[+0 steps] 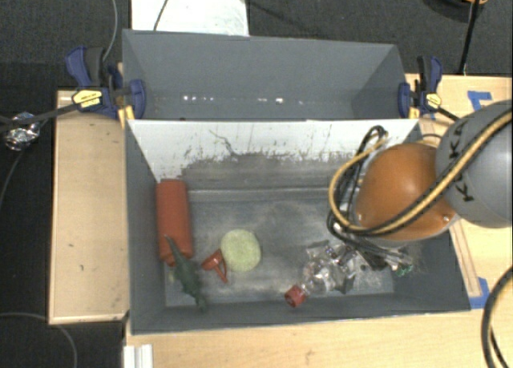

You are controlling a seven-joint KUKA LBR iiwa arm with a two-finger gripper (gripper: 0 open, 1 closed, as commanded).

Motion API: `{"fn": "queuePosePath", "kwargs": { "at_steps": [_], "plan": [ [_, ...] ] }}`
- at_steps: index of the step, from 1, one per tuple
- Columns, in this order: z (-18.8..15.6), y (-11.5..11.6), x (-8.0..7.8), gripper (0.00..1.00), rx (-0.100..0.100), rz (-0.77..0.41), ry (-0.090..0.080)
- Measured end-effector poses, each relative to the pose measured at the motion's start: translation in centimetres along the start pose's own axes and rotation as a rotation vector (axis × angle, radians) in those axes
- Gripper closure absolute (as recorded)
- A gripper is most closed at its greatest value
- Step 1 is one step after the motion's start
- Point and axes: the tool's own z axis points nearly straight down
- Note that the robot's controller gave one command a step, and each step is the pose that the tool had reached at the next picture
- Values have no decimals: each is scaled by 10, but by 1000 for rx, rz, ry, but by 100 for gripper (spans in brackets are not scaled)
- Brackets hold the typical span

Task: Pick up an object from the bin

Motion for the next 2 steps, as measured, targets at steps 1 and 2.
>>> {"fn": "queuePosePath", "kwargs": {
  "at_steps": [1,2],
  "plan": [
    [-11,0,0,100,1,0,-1],
    [-20,0,0,100,-1,2,1]
  ]
}}
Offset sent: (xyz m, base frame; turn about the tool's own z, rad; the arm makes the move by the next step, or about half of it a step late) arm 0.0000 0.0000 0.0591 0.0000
